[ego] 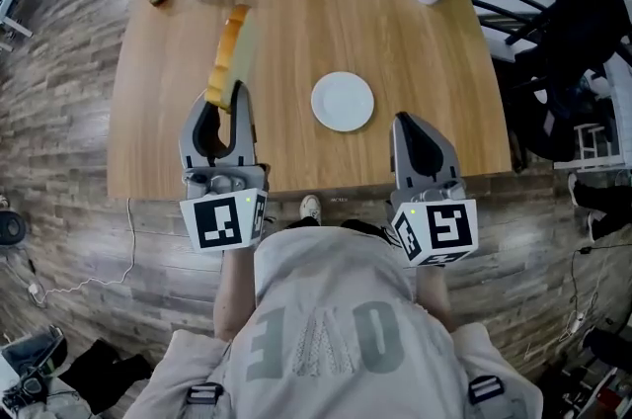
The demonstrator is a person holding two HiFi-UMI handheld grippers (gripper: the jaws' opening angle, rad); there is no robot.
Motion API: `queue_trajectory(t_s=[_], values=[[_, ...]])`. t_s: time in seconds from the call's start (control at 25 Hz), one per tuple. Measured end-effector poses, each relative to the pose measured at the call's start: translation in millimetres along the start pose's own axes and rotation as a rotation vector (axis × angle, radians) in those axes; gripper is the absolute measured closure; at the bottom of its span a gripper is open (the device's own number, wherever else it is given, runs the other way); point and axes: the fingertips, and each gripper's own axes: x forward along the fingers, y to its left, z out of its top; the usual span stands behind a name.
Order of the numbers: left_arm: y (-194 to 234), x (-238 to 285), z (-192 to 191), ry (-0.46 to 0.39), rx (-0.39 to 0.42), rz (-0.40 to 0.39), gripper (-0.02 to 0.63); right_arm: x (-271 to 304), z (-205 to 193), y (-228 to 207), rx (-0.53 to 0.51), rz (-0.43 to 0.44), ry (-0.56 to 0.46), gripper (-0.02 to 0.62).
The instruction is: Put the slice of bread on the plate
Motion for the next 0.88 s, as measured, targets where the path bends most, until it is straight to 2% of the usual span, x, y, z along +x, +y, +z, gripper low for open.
queue_trajectory(t_s=[0.32, 0.64, 0.8, 0.88], values=[[0.8, 44.8, -18.5, 0.031, -0.004, -0.004, 0.514, 33.5, 15.5, -40.7, -0.007, -0.069, -0.005, 0.572], [-10.8, 62.2, -5.9, 0.013, 0.013, 0.017, 0.514, 59.6, 19.4, -45.2, -0.027, 0.034, -0.002, 0.572], [-20.8, 69.2, -5.6, 0.026, 0.000, 0.006, 0.514, 62.6, 21.6, -44.4, -0.019, 0.051, -0.006, 0.572], [-31.9, 74.2, -5.6, 0.031, 0.040, -0.001, 0.514, 61.2, 21.6, -49.3, -0.044, 0.044, -0.008, 0.572]])
